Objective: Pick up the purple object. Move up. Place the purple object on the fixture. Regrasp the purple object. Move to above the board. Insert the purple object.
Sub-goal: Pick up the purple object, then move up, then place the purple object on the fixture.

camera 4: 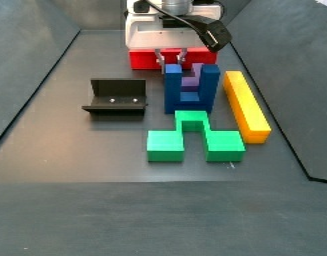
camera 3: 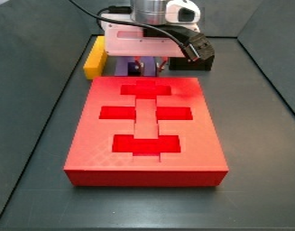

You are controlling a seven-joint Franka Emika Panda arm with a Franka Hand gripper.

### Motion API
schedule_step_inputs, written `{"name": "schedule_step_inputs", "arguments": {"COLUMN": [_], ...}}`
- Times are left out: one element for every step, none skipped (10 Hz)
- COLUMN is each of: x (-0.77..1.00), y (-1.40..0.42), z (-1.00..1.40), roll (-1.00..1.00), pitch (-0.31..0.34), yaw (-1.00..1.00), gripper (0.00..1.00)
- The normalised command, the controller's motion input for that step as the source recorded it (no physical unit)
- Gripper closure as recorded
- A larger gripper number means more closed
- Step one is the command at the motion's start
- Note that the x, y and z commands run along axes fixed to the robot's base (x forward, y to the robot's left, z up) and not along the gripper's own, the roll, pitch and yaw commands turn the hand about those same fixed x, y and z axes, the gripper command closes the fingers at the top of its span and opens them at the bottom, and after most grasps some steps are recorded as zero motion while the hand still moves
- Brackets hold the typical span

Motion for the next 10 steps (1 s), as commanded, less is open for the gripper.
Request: {"name": "schedule_step_inputs", "arguments": {"x": [0.0,0.0,0.0,0.0,0.0,0.0,-0.04,-0.06,-0.01,0.0], "y": [0.0,0.0,0.0,0.0,0.0,0.0,-0.08,-0.07,-0.02,-0.05], "z": [0.0,0.0,0.0,0.0,0.0,0.83,0.74,0.61,0.25,-0.01], "roll": [0.0,0.0,0.0,0.0,0.0,0.0,0.0,-0.01,-0.04,0.0], "pitch": [0.0,0.0,0.0,0.0,0.0,0.0,0.038,0.048,0.018,0.0], "yaw": [0.0,0.0,0.0,0.0,0.0,0.0,-0.06,-0.06,-0.02,0.0], "gripper": [1.0,1.0,1.0,1.0,1.0,1.0,1.0,1.0,1.0,1.0]}}
